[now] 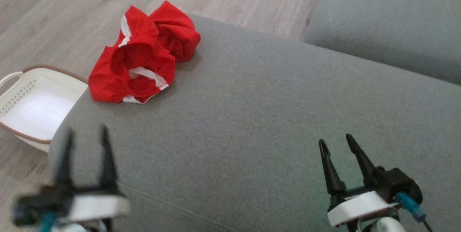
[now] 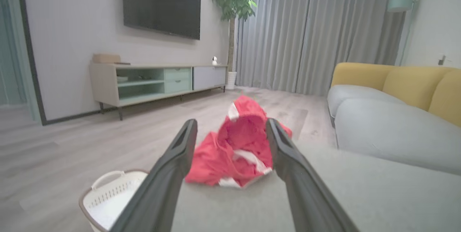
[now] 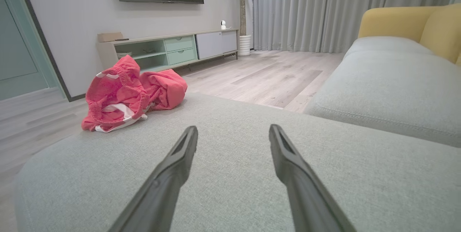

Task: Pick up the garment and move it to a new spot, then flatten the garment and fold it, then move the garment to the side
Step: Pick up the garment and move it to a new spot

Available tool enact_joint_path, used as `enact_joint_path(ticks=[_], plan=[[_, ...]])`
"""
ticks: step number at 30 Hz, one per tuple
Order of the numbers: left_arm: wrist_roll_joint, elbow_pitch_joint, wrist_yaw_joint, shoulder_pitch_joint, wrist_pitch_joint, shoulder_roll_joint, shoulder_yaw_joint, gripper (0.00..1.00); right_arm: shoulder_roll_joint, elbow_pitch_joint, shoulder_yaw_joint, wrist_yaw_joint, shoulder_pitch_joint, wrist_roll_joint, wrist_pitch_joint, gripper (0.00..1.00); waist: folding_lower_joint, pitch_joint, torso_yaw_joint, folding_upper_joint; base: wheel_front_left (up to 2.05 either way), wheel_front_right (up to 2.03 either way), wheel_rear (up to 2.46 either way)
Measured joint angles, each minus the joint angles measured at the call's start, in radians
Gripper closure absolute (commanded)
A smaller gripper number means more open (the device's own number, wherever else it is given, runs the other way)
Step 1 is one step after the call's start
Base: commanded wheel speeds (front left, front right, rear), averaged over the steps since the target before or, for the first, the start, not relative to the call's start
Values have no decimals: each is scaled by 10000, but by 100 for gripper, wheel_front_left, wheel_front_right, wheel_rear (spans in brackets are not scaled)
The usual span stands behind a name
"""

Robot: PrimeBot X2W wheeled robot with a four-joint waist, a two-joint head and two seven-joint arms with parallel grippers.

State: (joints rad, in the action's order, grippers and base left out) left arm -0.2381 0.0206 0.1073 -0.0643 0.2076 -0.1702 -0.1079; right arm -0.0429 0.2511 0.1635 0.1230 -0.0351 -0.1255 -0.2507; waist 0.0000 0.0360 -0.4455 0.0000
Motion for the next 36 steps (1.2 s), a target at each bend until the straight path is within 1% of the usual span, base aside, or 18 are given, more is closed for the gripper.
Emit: enact_joint_path(ticks=[3, 5, 7, 8, 11, 15, 17, 19, 20, 23, 24, 29, 30, 36], plan=[[6, -915, 88, 778, -520, -709, 616, 0, -2, -226, -92, 0, 34, 297, 0, 0, 1, -335, 113, 0, 0, 0, 0], [27, -1193, 77, 1561, -949, -1283, 978, 0, 0, -282, -77, 0, 113, 512, 0, 0, 1, -601, 224, 0, 0, 0, 0], [2, -1277, 50, 2458, -1430, -1685, 1239, 0, -2, -307, -67, 0, 286, 706, 0, 0, 2, -870, 378, 0, 0, 0, 0], [17, -1246, -69, 2861, -1662, -1908, 1256, 0, -2, -334, -59, 0, 398, 780, 0, 0, 3, -988, 474, 0, 0, 0, 0], [12, -752, -412, 3943, -2151, -2405, 1273, 0, -6, -441, -33, 0, 725, 945, 2, 0, 2, -1319, 820, 0, 0, 0, 0], [153, 872, -922, 4710, -2698, -2918, 907, 0, -17, -600, -6, 0, 922, 1220, 67, 0, 3, -1836, 1286, 0, 0, 0, 0], [228, 1732, -1081, 4886, -2815, -2995, 727, 0, -23, -698, 8, 0, 992, 1340, 151, 0, 3, -2118, 1523, 0, 0, 0, 0], [251, 2569, -1099, 5070, -2874, -2984, 610, 0, -23, -823, 15, 0, 1127, 1476, 242, 0, 3, -2417, 1762, 0, 0, 0, 0], [316, 2986, -1177, 5190, -2913, -2991, 506, 0, -27, -884, -6, 0, 1187, 1551, 299, 0, 3, -2572, 1881, 0, 0, 0, 0], [407, 3977, -1158, 5555, -2895, -2976, 380, 0, -31, -1068, -31, 0, 1328, 1689, 412, 0, 3, -3048, 2208, 0, 0, 0, 0], [577, 4497, -1018, 5870, -2729, -2997, 382, 0, -33, -1151, -90, 0, 1353, 1814, 416, 0, 3, -3353, 2399, 0, 0, 0, 0], [955, 5620, -711, 6768, -2525, -3181, 320, 0, -38, -1352, -113, 0, 1409, 1979, 460, 0, 3, -4005, 2784, 0, 0, 0, 0], [955, 5620, -711, 6768, -2525, -3181, 320, 0, -38, -1352, -113, 0, 1409, 1979, 460, 0, 3, -4005, 2784, 0, 0, 0, 0], [1072, 6821, -531, 7677, -2401, -3409, 322, 0, -40, -1484, -100, 0, 1540, 2057, 489, 0, 2, -4488, 3033, -1, 0, 0, 0]])
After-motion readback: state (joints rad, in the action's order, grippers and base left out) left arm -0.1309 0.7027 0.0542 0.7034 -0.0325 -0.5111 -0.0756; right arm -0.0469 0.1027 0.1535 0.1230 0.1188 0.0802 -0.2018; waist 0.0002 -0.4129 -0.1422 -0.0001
